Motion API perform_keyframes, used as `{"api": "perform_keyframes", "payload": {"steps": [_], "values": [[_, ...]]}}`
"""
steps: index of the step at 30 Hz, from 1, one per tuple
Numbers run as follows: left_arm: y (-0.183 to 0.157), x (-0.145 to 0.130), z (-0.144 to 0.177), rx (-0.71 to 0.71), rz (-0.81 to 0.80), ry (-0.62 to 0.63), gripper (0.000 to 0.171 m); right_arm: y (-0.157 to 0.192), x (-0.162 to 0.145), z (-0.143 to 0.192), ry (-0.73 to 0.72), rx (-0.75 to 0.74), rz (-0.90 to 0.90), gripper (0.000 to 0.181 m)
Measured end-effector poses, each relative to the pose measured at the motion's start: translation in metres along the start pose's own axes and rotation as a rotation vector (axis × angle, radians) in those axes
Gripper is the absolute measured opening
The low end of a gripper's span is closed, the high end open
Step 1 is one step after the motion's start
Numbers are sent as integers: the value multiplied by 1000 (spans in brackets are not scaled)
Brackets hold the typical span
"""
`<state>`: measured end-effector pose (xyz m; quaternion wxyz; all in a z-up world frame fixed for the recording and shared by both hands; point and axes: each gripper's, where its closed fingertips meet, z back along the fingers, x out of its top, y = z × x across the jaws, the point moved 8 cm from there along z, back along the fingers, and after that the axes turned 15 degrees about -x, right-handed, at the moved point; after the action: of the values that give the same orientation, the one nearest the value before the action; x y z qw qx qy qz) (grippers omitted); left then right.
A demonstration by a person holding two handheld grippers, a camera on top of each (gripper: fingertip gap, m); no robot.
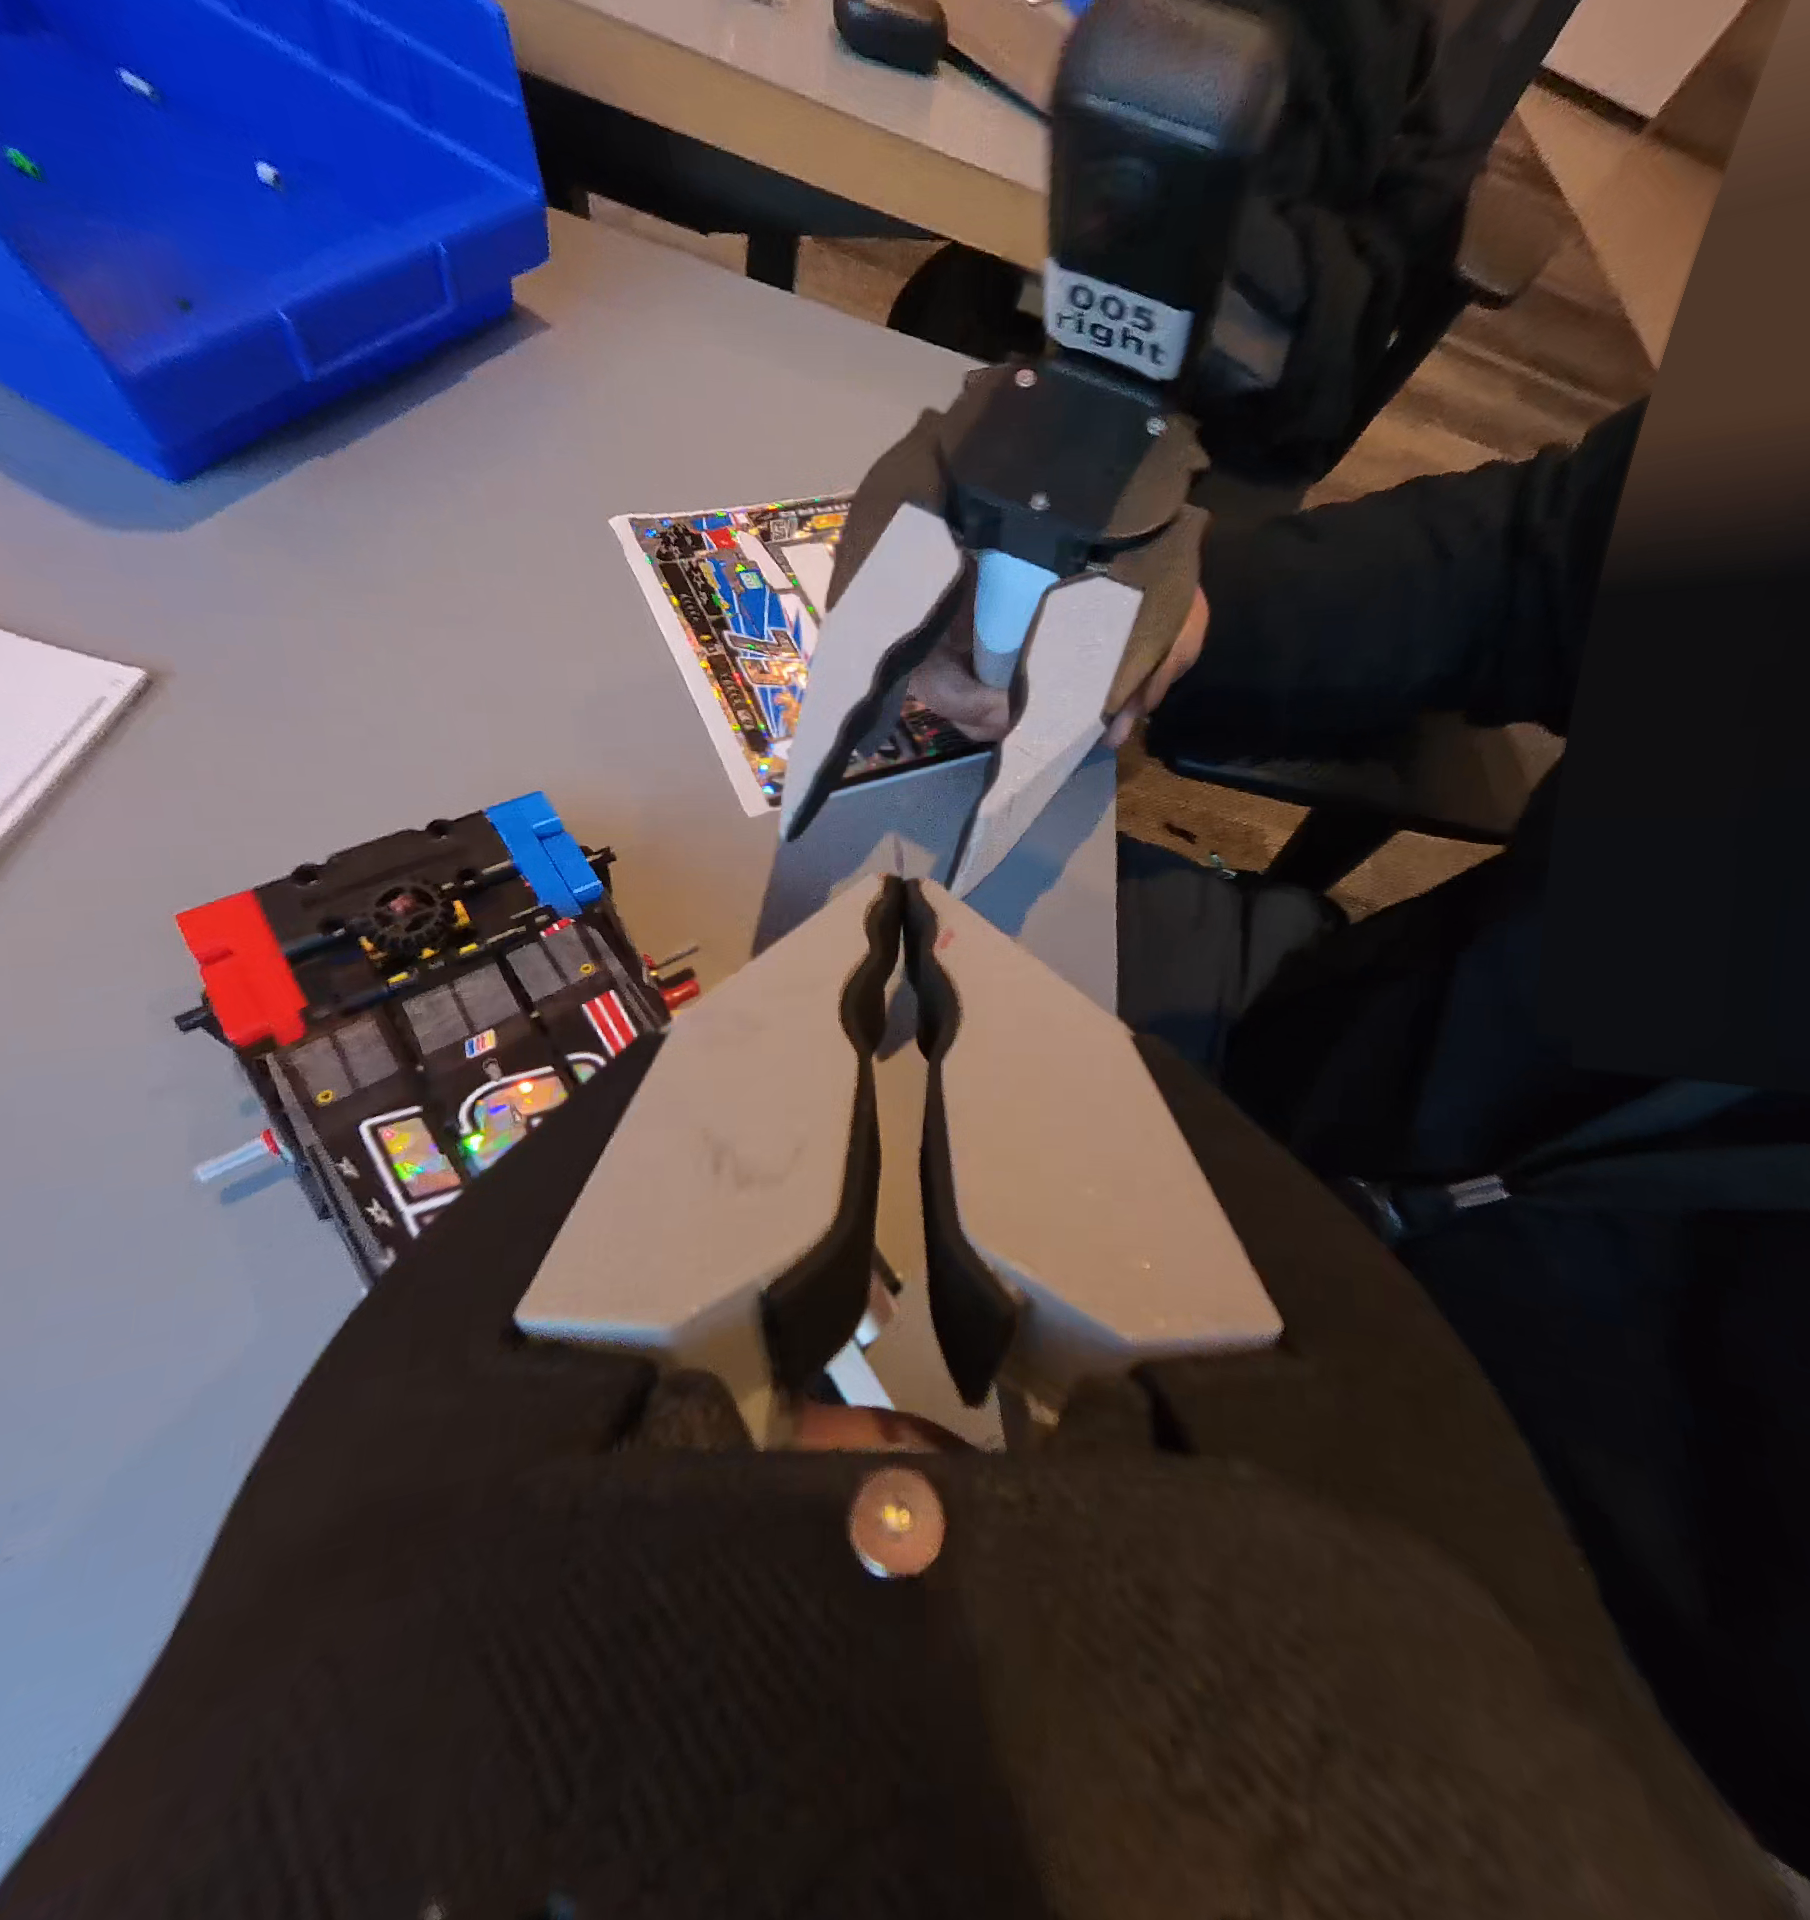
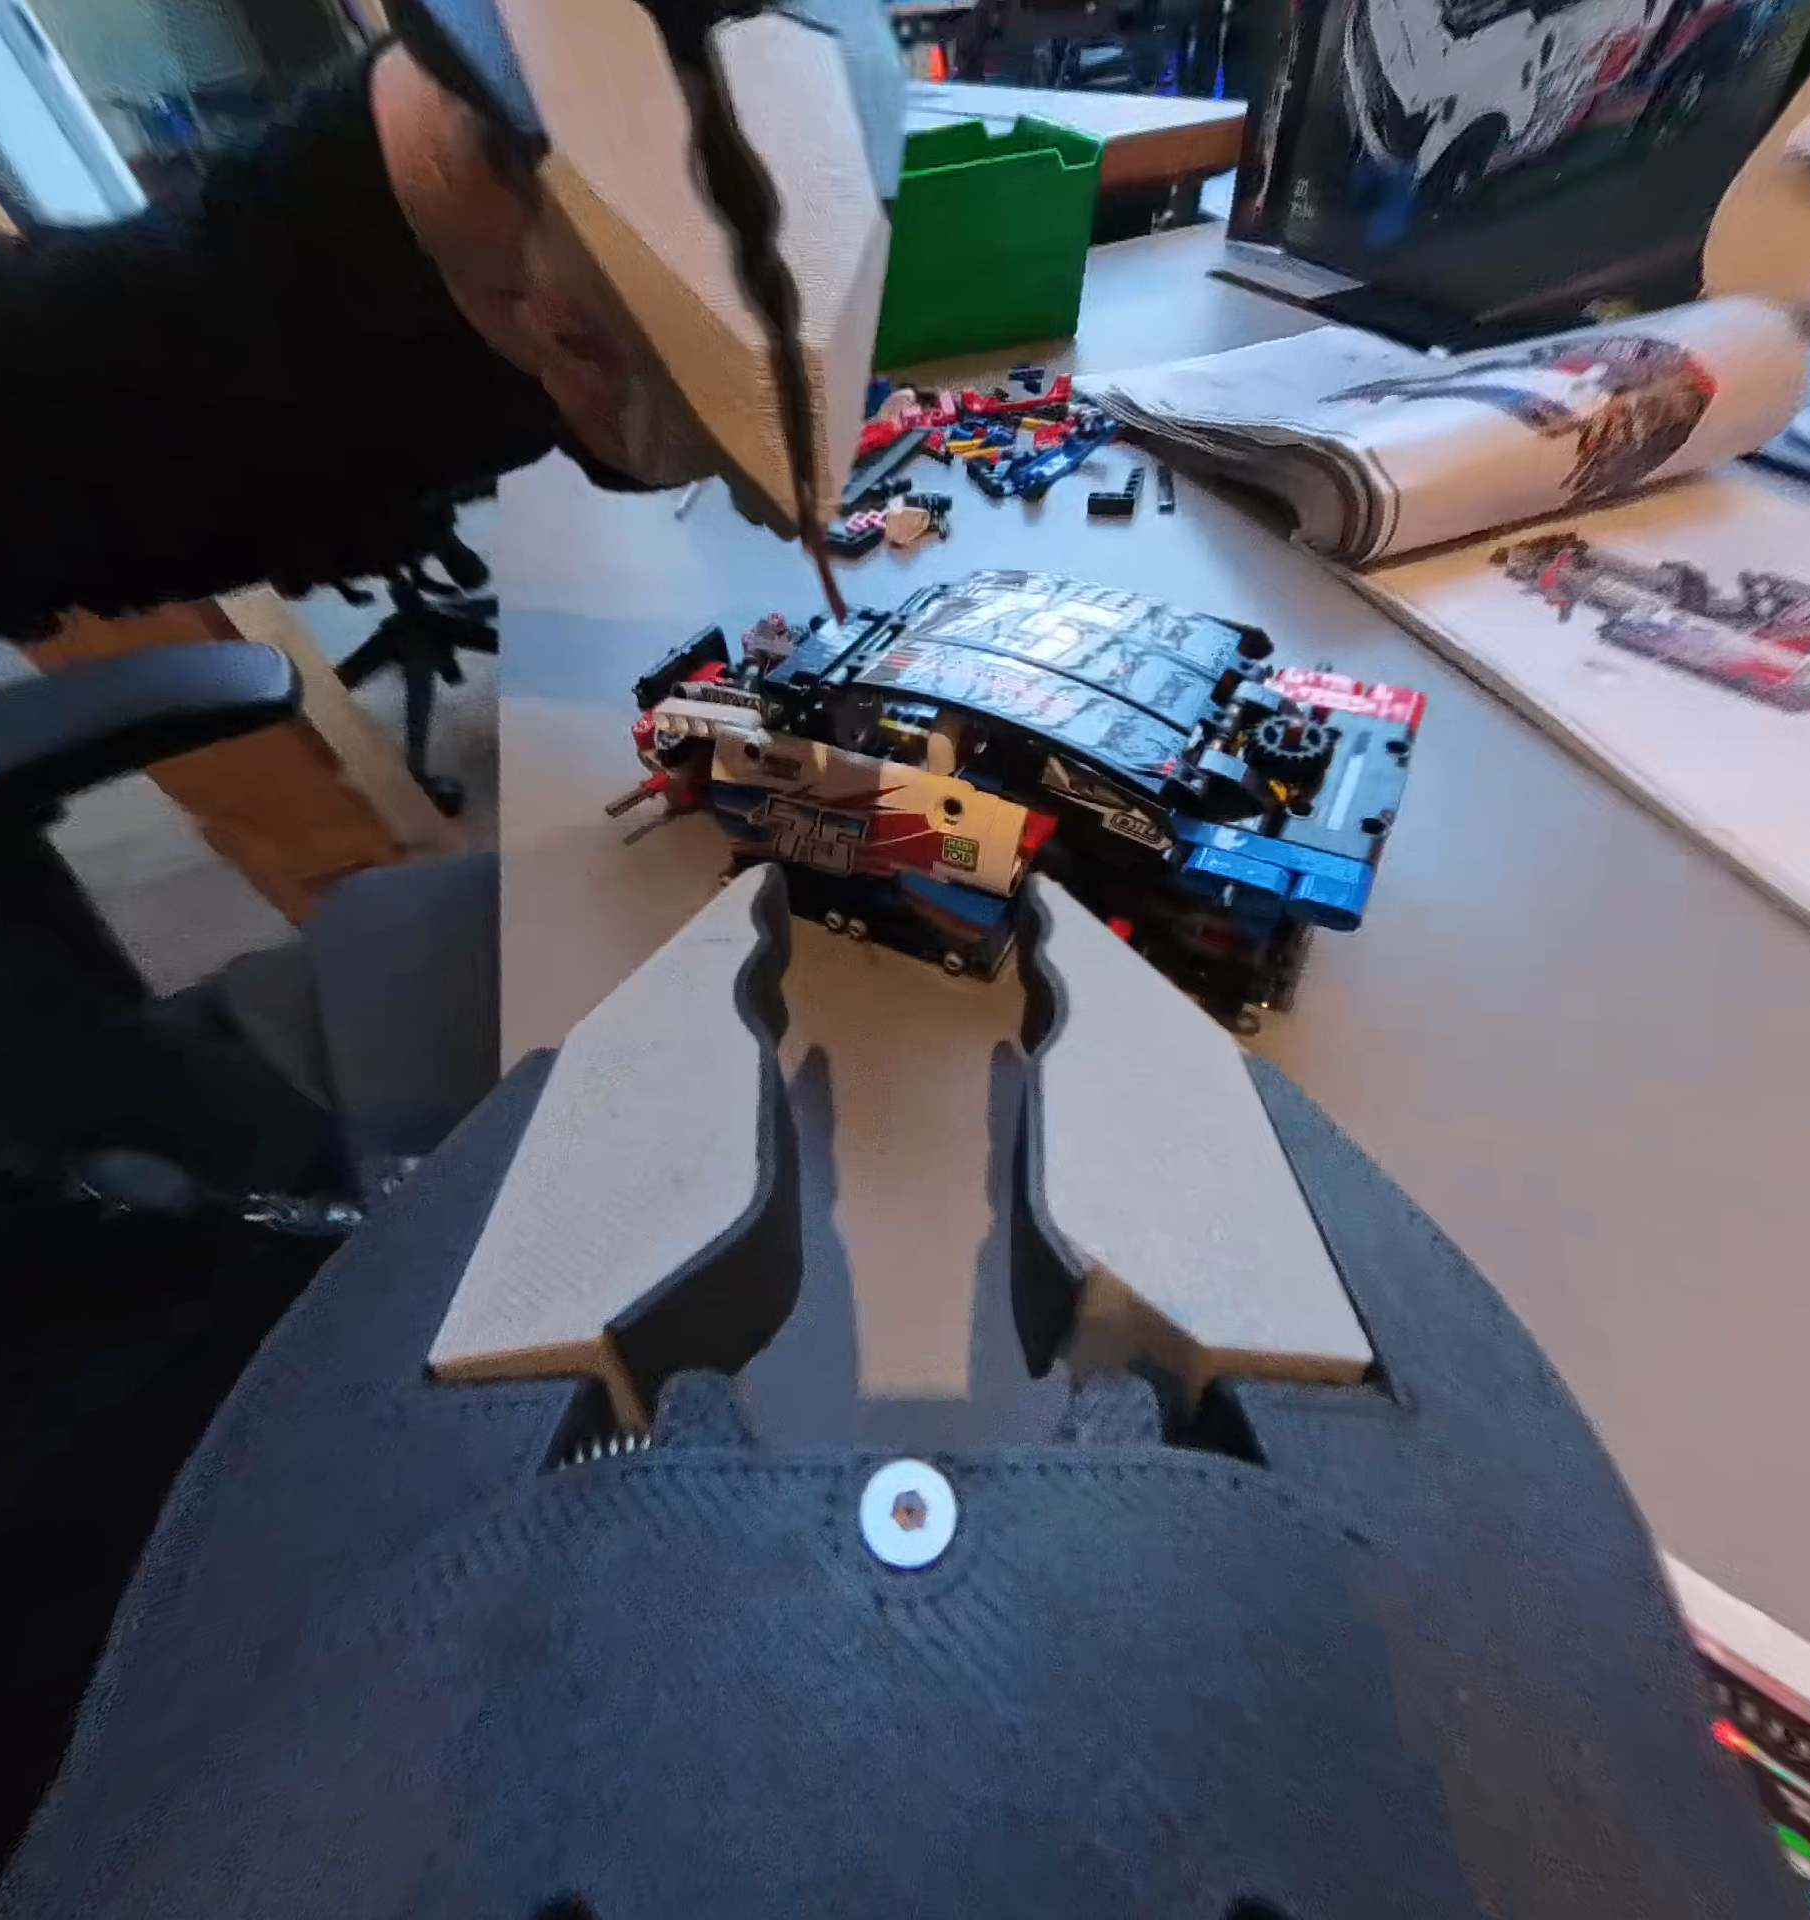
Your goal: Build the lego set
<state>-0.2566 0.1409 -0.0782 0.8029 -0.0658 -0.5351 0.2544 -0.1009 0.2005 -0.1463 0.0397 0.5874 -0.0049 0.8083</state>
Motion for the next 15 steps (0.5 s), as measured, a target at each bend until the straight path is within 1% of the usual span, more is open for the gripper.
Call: {"api": "perform_keyframes", "payload": {"steps": [1, 3, 6, 9, 10, 15], "values": [[1, 0, -1, -11, 22, -5, 0, 3, 1, 0, 4, -19, 37, 44], [1, -2, -6, -45, 44, 16, 0, 7, 5, -1, 11, -29, 60, 39], [0, -3, -13, -75, 52, 42, 0, 14, 12, 1, -37, 71, 50, 30], [-2, -4, -16, -107, 47, 51, 0, 16, 19, 8, -114, 134, 52, 8], [-2, -4, -16, -107, 48, 58, 0, 15, 21, 10, -122, 144, 46, 5], [0, -5, -18, -122, 58, 68, 0, 13, 22, 11, -114, 175, 27, 4]]}}
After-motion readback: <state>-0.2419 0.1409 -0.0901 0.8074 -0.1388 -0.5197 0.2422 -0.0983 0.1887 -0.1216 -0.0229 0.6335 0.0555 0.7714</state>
